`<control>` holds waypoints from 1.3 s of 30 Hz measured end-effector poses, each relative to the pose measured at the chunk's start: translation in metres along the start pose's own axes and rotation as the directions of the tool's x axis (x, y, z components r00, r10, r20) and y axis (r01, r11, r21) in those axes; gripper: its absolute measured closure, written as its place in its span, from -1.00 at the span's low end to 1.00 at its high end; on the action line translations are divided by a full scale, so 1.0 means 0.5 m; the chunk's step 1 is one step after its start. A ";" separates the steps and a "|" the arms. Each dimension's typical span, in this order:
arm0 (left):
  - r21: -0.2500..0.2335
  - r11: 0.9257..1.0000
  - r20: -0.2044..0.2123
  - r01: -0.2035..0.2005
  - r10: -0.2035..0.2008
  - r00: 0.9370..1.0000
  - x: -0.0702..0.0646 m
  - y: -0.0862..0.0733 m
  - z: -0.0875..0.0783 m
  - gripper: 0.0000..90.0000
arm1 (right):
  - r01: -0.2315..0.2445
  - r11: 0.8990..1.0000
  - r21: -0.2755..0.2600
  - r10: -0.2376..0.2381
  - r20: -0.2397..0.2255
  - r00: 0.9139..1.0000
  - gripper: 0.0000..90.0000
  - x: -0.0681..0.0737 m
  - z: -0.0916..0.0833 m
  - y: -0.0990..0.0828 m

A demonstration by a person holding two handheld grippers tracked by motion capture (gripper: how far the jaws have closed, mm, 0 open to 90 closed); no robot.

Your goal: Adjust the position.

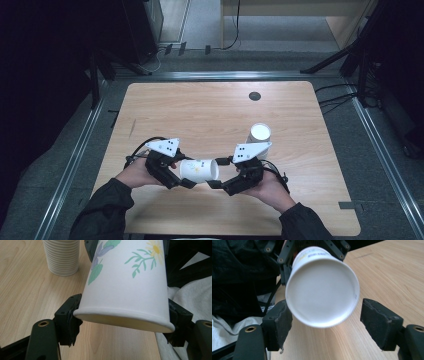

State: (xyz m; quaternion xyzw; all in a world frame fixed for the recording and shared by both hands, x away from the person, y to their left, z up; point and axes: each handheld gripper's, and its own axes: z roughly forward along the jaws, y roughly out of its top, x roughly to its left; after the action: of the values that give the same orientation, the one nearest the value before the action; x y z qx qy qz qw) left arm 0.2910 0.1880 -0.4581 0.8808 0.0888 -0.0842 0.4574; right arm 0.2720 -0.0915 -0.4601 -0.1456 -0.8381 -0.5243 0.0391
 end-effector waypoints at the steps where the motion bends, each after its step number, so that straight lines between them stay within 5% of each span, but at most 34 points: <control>1: 0.000 1.000 0.000 0.000 0.000 1.000 0.000 0.000 0.000 -0.39 | 0.000 1.000 0.000 0.000 0.000 1.000 -0.43 0.000 0.000 0.000; 13: 0.102 0.994 -0.076 0.025 -0.017 0.997 0.010 0.022 -0.027 -0.40 | 0.017 0.998 0.057 -0.019 0.042 0.999 -0.42 0.001 -0.009 -0.011; 25: 0.214 0.977 -0.094 0.020 0.000 0.996 0.017 0.038 -0.030 -0.40 | 0.004 0.996 0.087 -0.009 0.059 0.998 -0.42 -0.004 0.003 -0.014; 27: 0.243 0.970 -0.082 0.008 0.012 0.997 0.017 0.047 -0.028 -0.40 | 0.008 0.995 0.095 -0.015 0.070 0.997 -0.41 -0.003 0.003 -0.015; 30: 0.244 0.969 -0.091 -0.021 0.044 0.995 0.017 0.055 -0.029 -0.40 | 0.010 0.995 0.099 -0.017 0.073 0.997 -0.41 -0.004 0.004 -0.014; 35: 0.296 0.955 -0.088 -0.038 0.066 0.994 0.020 0.079 -0.029 -0.40 | 0.006 0.995 0.095 -0.013 0.076 0.997 -0.41 -0.006 0.004 -0.012; 39: 0.362 0.931 -0.077 -0.039 0.072 0.994 0.018 0.093 -0.017 -0.40 | 0.014 0.995 0.100 -0.022 0.082 0.996 -0.41 -0.007 0.007 -0.012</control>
State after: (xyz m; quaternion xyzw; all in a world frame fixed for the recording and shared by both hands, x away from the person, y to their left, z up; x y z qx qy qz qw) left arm 0.3111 0.1695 -0.4184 0.9547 0.0671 -0.0466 0.2861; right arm 0.2740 -0.0913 -0.4677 -0.1578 -0.8653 -0.4757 0.0067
